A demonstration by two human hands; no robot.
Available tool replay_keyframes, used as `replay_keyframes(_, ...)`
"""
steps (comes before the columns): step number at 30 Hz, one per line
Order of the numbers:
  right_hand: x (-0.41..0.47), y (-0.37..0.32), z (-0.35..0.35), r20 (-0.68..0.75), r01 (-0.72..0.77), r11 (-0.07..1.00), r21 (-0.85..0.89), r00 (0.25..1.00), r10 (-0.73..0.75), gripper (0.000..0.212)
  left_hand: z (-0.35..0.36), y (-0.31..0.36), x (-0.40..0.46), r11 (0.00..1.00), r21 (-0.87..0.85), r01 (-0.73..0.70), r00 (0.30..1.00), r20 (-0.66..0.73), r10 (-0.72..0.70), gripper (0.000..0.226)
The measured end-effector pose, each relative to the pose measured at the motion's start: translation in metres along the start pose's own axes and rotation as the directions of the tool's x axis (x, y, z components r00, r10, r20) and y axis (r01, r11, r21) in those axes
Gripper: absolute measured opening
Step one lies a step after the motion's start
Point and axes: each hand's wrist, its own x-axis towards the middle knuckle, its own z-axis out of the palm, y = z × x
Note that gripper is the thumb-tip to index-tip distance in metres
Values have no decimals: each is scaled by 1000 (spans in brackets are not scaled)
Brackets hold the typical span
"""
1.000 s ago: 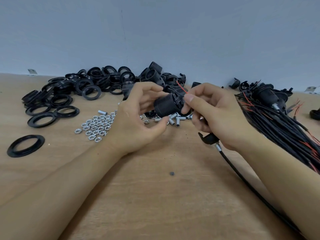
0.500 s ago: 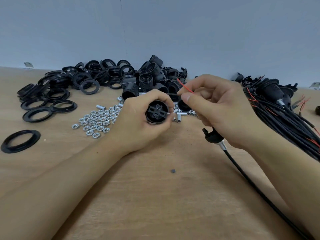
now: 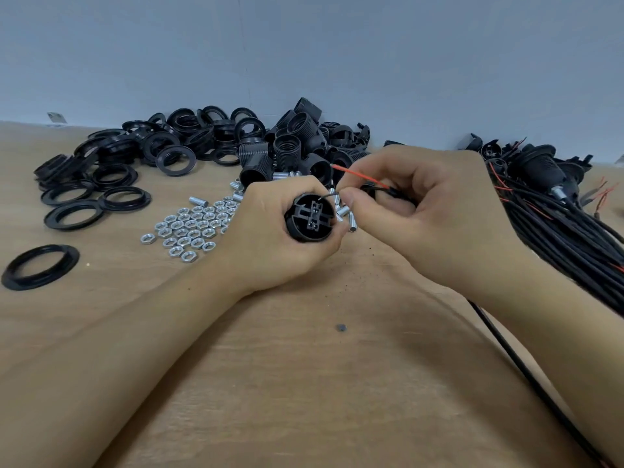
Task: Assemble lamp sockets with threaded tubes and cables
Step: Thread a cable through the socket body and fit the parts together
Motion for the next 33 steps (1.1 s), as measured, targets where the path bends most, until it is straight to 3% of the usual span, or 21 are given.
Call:
replay_keyframes(12,-1,-4,2,75,103,961,-257,993,-87,6,2,0,-2,993,-92,79,992,104,-69,17)
replay_keyframes(24,-4,2,7,182,8,993,-115,983,14,6,0,1,-5,993,-74,90,980,184,-75,14)
replay_keyframes(30,-6,1,7,231,75,983,-167,972,-35,3,0,3,-8,995,-68,77,970,236,-59,15)
replay_keyframes(33,-5,2,7,251,47,987,-153,968,-7,2,0,2,-7,996,-64,58,965,261,-39,27)
